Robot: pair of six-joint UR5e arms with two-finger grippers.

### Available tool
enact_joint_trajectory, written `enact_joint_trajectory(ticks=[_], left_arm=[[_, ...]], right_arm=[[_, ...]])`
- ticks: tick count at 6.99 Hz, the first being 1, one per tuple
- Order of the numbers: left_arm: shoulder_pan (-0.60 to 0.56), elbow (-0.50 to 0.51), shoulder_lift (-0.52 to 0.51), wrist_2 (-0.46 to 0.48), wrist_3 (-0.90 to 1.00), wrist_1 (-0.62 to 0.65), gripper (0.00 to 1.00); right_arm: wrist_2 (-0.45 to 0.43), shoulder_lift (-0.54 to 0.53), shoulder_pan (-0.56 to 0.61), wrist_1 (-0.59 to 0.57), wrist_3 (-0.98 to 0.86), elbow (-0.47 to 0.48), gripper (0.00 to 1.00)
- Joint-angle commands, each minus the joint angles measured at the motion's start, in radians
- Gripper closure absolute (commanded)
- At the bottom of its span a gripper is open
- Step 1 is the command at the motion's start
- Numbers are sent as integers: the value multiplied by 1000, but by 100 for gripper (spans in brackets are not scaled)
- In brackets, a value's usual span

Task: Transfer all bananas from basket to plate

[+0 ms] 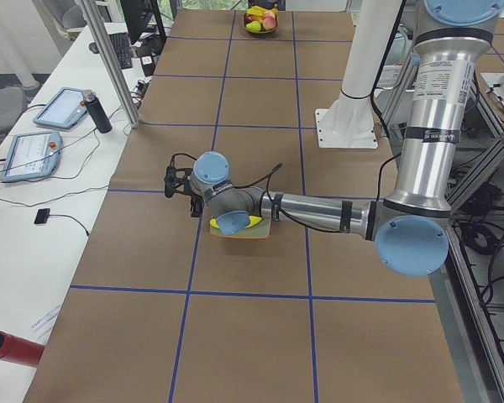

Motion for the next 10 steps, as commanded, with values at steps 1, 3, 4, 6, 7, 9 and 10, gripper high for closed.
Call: enact_joint_trajectory(ticks=[1, 3, 4, 6, 7, 9, 10], left_arm=[[7, 2, 0, 0, -1, 0, 0], [9, 0, 0, 2, 0, 0, 0], [9, 0, 0, 2, 0, 0, 0], [10, 0, 0, 2, -1, 0, 0], [13, 0, 0, 2, -2, 0, 0], [15, -2, 1, 2, 0, 0, 0], [15, -2, 3, 2, 0, 0, 0]], right_arm=[[43, 1, -1, 44, -1, -2, 0], [79, -5, -1, 46, -12, -11, 0], [88, -10, -1, 52, -31, -19, 0], [87, -8, -1, 52, -78, -34, 0], [79, -5, -1, 52, -79, -46, 0], [52, 0, -1, 50, -87, -59, 1], [45, -5, -1, 52, -87, -59, 2]])
